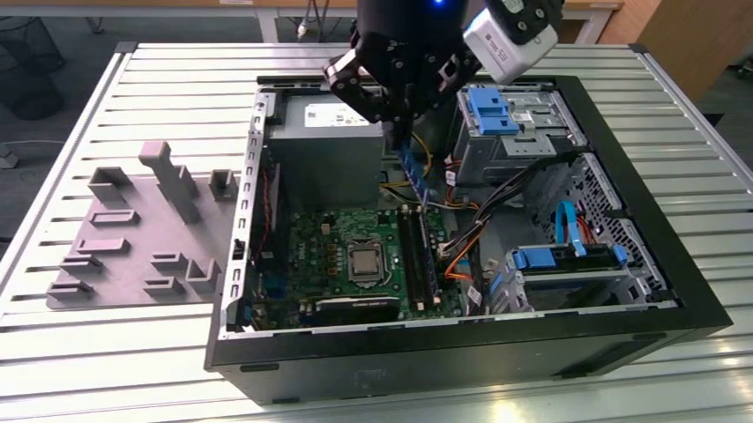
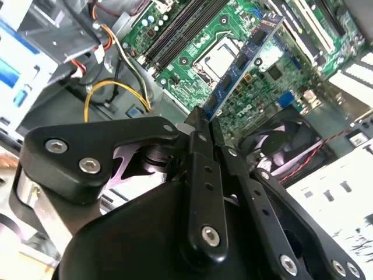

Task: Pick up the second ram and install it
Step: 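Insert the second ram into the second slot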

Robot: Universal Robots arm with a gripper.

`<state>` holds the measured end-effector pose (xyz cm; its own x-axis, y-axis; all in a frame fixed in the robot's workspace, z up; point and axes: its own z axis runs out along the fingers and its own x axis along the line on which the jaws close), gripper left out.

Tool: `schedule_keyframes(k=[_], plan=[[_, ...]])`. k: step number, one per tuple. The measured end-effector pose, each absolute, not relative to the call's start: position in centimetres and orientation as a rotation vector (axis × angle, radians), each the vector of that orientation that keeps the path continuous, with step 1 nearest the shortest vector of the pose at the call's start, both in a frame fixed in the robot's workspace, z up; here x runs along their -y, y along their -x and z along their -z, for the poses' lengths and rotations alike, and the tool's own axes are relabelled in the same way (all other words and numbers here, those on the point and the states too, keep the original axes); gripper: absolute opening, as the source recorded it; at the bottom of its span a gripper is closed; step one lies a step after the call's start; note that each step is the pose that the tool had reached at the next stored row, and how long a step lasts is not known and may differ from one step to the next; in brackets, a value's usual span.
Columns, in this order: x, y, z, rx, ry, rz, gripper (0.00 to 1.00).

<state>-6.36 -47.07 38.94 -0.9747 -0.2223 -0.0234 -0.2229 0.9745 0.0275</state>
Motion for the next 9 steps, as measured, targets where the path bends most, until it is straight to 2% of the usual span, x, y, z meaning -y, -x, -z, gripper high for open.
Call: schedule_keyframes(k=[9], plan=[[47.07,6.36,-38.71,-3.117,0.094,-0.044,0.14]])
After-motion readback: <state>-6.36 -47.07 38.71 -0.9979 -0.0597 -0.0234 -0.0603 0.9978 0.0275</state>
